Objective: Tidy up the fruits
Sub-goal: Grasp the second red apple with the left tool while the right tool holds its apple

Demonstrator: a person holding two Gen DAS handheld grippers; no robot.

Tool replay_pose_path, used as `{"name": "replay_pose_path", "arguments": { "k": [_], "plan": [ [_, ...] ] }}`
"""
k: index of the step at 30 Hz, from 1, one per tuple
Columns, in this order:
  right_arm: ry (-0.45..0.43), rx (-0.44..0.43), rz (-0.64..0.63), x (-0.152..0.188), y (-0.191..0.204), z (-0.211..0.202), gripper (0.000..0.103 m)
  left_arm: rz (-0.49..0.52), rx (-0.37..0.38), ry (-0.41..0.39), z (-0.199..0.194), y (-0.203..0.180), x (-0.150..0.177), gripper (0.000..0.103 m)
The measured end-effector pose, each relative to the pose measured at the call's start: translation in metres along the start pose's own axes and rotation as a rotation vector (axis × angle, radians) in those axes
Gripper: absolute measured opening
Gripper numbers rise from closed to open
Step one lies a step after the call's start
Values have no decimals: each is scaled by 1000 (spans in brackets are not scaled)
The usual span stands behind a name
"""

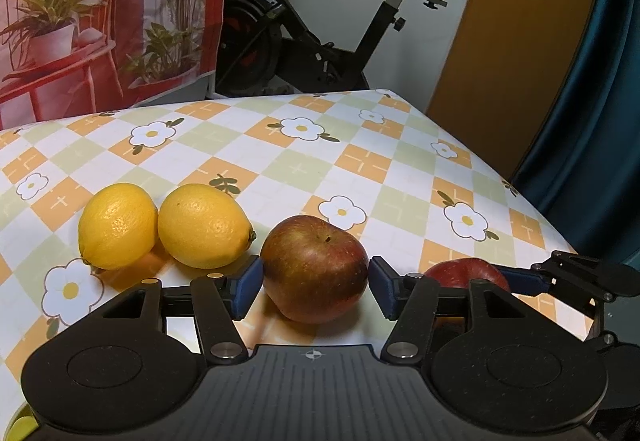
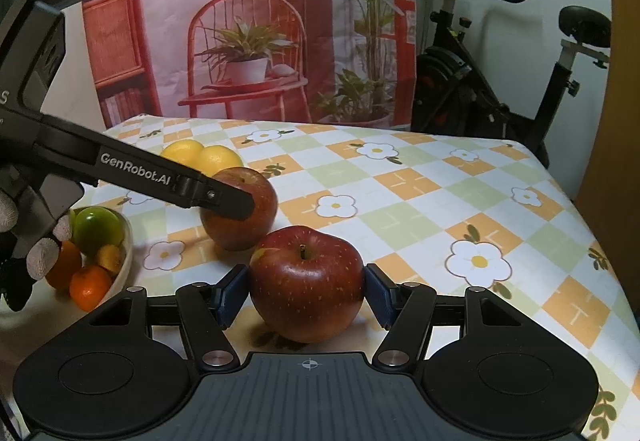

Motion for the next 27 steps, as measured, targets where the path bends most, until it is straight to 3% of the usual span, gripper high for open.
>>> {"name": "replay_pose_path", "arguments": {
  "k": [13,24,27],
  "plan": [
    [-3,5,9,2,-6,-4,58,16,-14,-8,9,-1,0,74],
    [0,23,-8,0,-9,-9,58,31,7,-2,14,-8,-1,74],
    [1,42,5,0,-18,-9,58,50,5,-10,20,-9,-5,69]
  ]
}}
Point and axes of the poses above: each gripper's, at about its wrist camera, not at the fingertips, and z roughly the way its jaws point, y to its left, x to its underside, the point moved 9 cm from there along z, roughly the way its jaws point, and after that the axes turned 11 degrees about -y, right-handed, at the moved point
